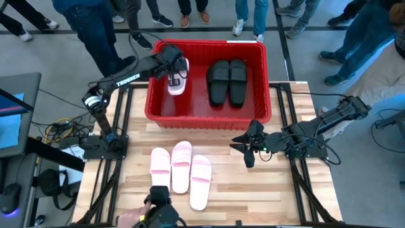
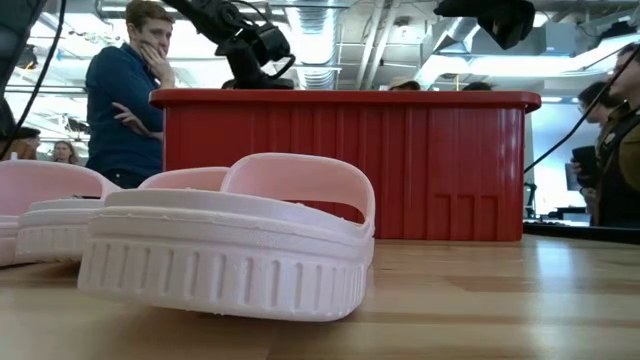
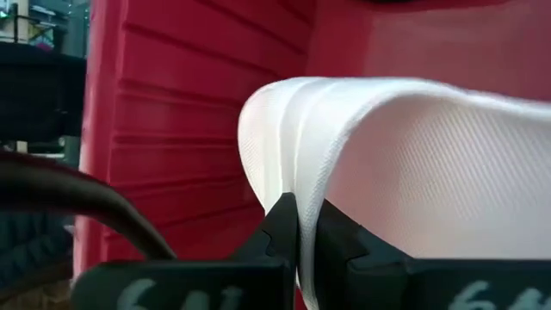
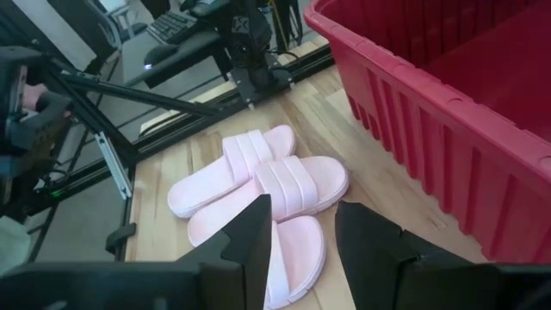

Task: Pick and place slides into bin
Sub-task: Put the pink slide into the red container

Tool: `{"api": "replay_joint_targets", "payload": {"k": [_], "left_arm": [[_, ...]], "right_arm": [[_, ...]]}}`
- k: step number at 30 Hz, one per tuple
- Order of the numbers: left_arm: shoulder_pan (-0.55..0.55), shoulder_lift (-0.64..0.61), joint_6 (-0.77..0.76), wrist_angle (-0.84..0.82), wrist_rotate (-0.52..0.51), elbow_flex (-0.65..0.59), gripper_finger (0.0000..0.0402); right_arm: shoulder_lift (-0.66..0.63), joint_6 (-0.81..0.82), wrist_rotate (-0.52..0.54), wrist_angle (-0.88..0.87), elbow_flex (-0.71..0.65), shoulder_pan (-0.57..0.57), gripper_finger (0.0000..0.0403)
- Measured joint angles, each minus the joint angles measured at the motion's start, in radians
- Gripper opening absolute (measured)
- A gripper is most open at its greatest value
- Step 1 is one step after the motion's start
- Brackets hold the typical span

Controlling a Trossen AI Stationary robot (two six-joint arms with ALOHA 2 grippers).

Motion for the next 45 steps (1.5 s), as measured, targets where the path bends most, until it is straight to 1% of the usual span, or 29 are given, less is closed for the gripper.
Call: {"api": "replay_joint_targets", "payload": {"k": [5, 10, 24, 32, 35, 45], "left_arm": [[0.028, 0.000, 0.018, 0.000, 0.019, 0.000, 0.0000], [0.043, 0.009, 0.015, 0.032, 0.035, 0.001, 0.0000], [0.044, 0.141, -0.006, 0.034, -0.003, 0.001, 0.0000], [0.071, 0.144, 0.007, 0.049, -0.024, 0.001, 0.0000], [0.086, 0.144, 0.006, 0.027, -0.007, 0.001, 0.0000], [0.109, 0.144, 0.005, 0.030, 0.025, 0.001, 0.0000]], "right_arm": [[0.000, 0.000, 0.000, 0.000, 0.000, -0.002, 0.0118], [0.000, 0.000, 0.022, 0.000, 0.000, -0.002, 0.0118], [0.000, 0.069, 0.023, -0.004, 0.000, 0.015, 0.0118], [0.000, 0.086, 0.023, -0.004, 0.000, 0.021, 0.0118], [0.000, 0.086, 0.023, -0.006, 0.000, 0.021, 0.0118], [0.000, 0.086, 0.023, -0.020, -0.001, 0.017, 0.0118]]}}
